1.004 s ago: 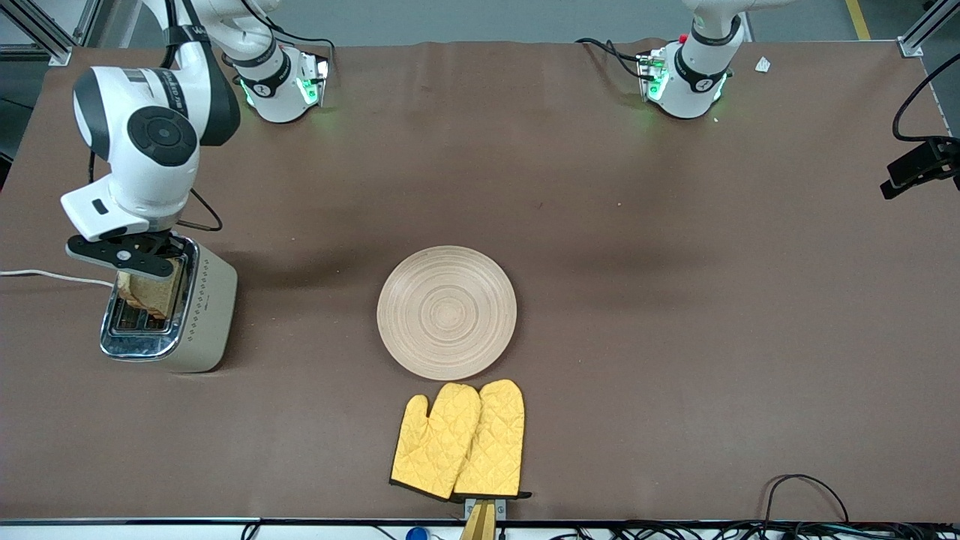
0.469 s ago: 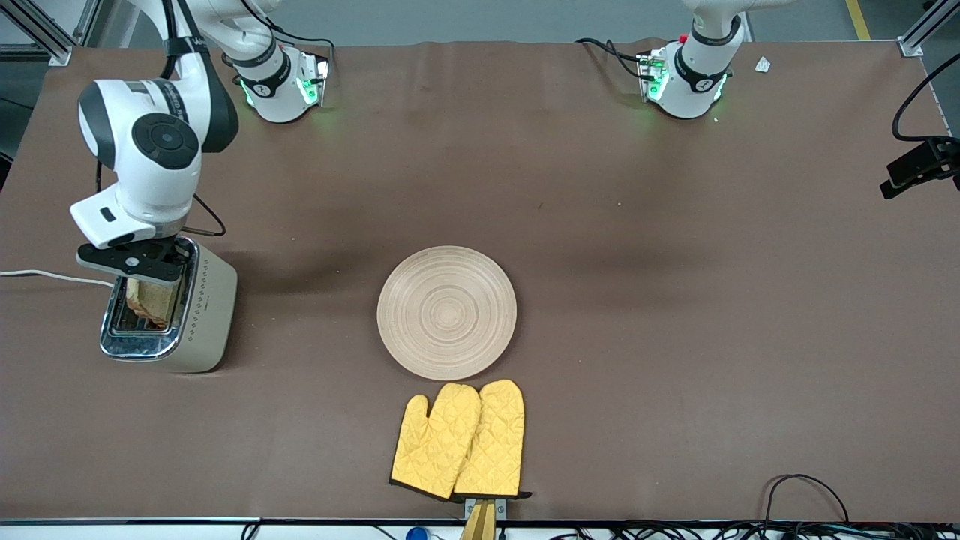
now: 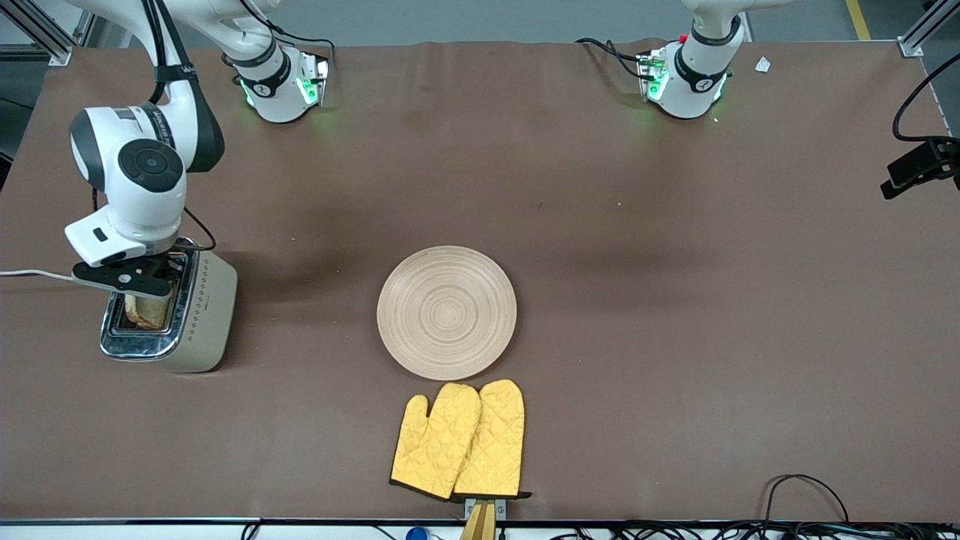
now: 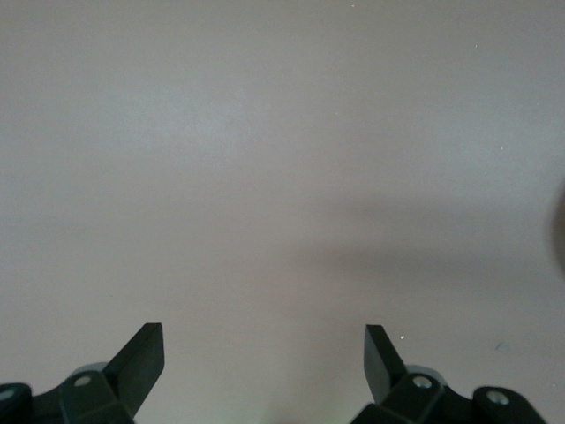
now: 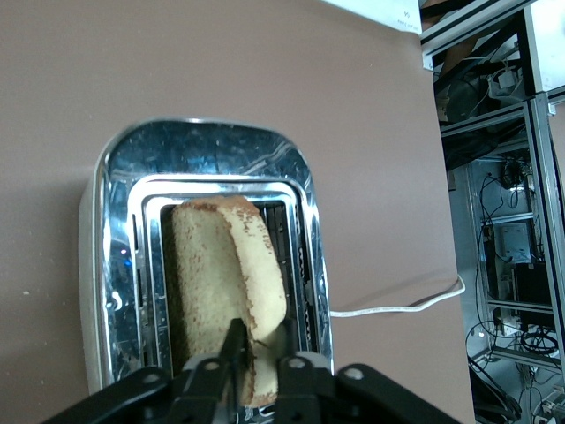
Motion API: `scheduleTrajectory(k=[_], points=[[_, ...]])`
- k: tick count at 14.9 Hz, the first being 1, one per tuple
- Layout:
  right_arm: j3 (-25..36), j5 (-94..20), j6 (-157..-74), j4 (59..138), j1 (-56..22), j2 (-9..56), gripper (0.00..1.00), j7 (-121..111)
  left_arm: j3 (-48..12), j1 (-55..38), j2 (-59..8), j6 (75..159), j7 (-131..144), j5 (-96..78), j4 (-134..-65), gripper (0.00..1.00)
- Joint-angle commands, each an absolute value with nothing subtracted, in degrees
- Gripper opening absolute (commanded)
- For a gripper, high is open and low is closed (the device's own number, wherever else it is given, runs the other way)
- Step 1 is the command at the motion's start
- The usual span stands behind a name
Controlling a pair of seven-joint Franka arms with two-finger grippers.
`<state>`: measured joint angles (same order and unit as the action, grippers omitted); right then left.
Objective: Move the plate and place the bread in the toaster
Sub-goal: 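Open the right gripper and raise it away from the toaster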
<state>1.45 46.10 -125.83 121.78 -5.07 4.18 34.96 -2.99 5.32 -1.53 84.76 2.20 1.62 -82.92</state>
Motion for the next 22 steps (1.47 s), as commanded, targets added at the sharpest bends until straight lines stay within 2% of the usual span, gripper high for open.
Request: scheduleTrajectory(k=[1, 4, 6, 8, 13, 17, 22], points=[[1.1, 39.3, -125.5, 119.7, -5.0, 2.8, 1.0, 35.2, -3.1, 5.4, -1.2, 84.8, 1.3, 2.5, -82.8, 1.0], [1.1, 22.8, -121.8, 114.0, -4.9, 0.9, 1.0, 30.9, -3.2, 5.3, -1.2, 84.6, 1.4, 2.3, -82.9, 1.0], [1.6, 11.0, -112.2, 104.8, -4.6, 0.6, 1.0, 22.6, -3.2, 5.2, -1.1, 84.6, 1.4, 1.9, -83.1, 1.0], [3.9, 4.4, -102.5, 95.6, -3.8, 1.0, 1.0, 18.0, -3.5, 5.0, -0.9, 84.6, 1.3, 1.8, -83.7, 1.0], [5.5, -0.7, -92.3, 85.8, -0.3, 0.8, 1.0, 0.6, -6.1, 5.0, -0.3, 86.0, 1.4, 2.1, -85.3, 1.0], [5.5, -2.0, -88.6, 82.1, 1.3, 0.9, 1.0, -5.0, -7.8, 5.0, 2.1, 90.1, 1.4, 2.0, -89.6, 1.0], [5.2, -1.9, -86.4, 81.6, 1.2, 1.1, 1.0, -5.1, -8.2, 5.0, 1.5, 89.7, 1.2, 1.8, -88.1, 1.0]])
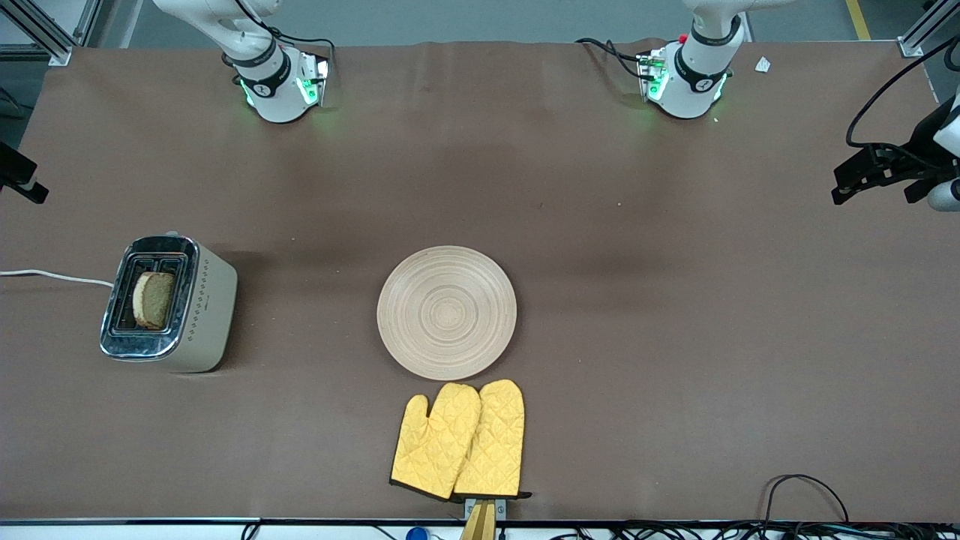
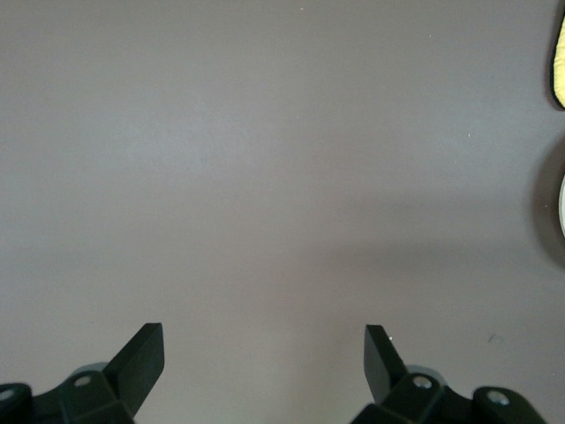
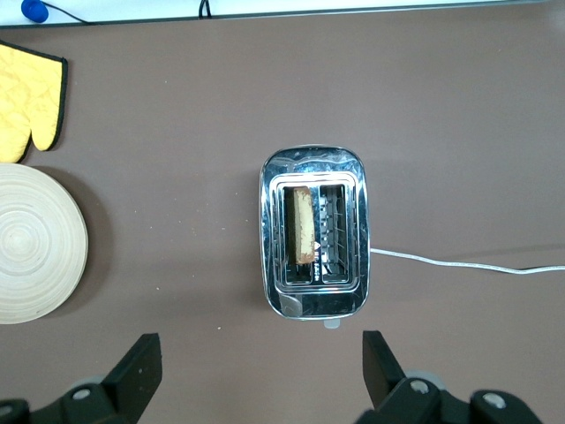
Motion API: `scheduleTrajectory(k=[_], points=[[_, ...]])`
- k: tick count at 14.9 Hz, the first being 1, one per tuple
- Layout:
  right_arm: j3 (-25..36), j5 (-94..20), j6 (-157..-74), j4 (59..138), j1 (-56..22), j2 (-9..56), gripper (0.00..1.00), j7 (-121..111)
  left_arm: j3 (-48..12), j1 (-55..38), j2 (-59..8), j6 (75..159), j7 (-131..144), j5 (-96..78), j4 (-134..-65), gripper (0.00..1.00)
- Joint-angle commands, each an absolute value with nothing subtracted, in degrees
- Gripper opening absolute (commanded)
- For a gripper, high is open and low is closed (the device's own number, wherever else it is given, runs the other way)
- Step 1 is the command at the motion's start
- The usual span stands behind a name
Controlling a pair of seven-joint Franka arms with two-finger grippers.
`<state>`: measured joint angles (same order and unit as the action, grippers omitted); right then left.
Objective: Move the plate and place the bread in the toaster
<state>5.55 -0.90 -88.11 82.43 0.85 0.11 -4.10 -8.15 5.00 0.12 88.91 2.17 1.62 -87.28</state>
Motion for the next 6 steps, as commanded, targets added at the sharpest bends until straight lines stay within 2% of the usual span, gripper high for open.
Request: scheduleTrajectory(k=[1, 6], points=[[5.4, -1.8, -86.0, 81.5, 1.0, 1.1, 1.0, -5.1, -8.2, 5.0, 1.5, 89.6, 1.3, 1.8, -87.6, 1.0], [5.4, -1.0, -85.9, 81.2, 0.5, 1.1, 1.0, -6.0, -8.2, 5.0, 1.4, 88.9, 1.4, 1.8, -87.1, 1.0]])
